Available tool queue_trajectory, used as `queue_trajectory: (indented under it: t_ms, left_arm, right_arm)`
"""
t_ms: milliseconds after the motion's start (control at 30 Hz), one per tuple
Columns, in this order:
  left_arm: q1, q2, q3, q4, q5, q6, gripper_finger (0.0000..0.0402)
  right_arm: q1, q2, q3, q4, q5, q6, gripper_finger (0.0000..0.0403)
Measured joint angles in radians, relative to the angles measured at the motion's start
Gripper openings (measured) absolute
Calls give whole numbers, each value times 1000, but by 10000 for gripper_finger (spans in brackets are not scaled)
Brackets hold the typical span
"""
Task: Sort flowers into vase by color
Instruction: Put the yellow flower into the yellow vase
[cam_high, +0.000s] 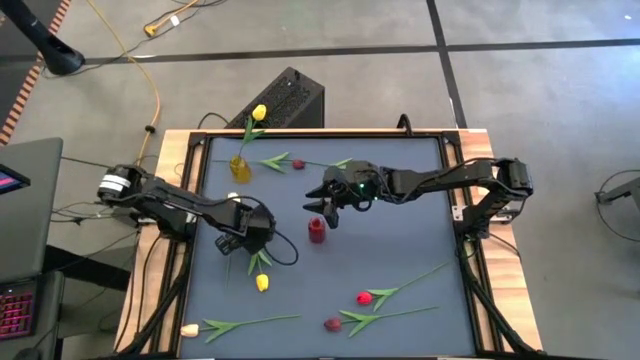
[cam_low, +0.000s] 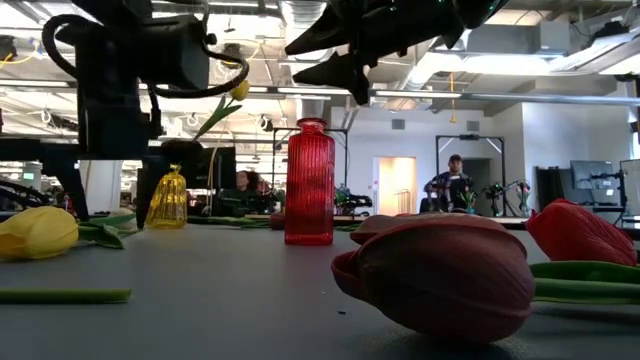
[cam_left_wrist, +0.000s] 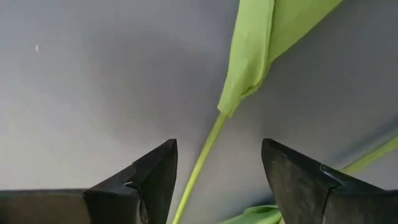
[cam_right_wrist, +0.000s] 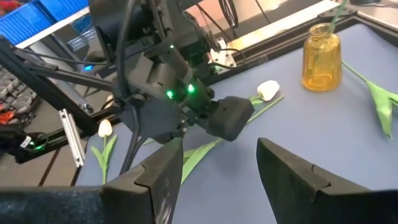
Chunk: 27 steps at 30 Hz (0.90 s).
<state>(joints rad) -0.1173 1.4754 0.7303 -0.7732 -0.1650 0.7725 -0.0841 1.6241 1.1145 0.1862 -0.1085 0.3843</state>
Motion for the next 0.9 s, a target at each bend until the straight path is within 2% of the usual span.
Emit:
queue_trajectory:
  t_ms: [200,467,567,900]
  left_arm:
    - [0,0,0,43,56,78,210]
    - [0,0,0,24,109,86,117]
    - [1,0,-1,26,116,83,94]
    - [6,-5,-54,70,110,81,81]
  right_arm:
    - [-1,0,0,0,0,0,230]
    - [0,-1,0,0,0,2,230]
    - [0,-1,0,0,0,2,230]
    - [0,-2,0,1,0,1,230]
